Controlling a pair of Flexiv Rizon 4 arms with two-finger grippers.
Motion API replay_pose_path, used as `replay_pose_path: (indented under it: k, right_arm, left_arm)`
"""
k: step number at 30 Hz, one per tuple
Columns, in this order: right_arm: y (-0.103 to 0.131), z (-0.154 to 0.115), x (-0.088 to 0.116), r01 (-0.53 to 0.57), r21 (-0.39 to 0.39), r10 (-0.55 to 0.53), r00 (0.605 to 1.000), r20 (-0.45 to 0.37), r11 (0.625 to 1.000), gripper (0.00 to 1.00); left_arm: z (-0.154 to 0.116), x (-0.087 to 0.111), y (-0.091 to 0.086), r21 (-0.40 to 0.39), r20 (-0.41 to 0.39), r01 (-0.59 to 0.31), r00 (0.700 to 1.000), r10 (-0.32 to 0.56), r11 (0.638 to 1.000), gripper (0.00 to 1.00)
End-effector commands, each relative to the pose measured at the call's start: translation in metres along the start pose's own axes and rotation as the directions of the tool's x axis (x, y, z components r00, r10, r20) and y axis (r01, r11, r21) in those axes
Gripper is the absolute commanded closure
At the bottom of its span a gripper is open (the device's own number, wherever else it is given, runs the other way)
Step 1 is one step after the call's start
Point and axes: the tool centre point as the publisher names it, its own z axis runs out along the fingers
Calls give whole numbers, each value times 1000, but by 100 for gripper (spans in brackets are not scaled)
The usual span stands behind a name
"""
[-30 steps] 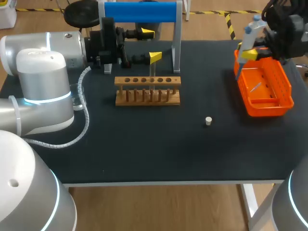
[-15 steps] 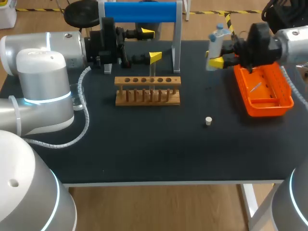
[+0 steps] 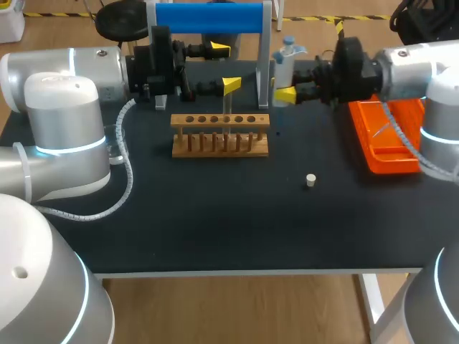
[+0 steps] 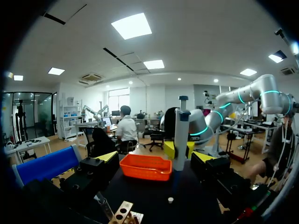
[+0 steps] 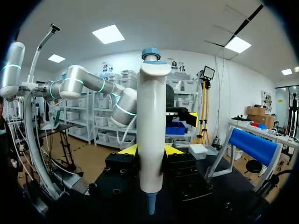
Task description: Invert the test tube, pick up the pipette, mount the tip to pipette, aspirate from beaker and dispense into the tube, eject the tip, return the pipette, and cap with the stopper.
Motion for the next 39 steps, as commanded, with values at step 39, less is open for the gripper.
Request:
replay_pose_path:
  k: [39]
  right_arm:
    - [-12, 79, -41, -15, -27, 14, 1000, -23, 1000, 100]
  left_arm:
    - [1, 0, 0, 0, 1, 1, 1000, -1, 1000, 0]
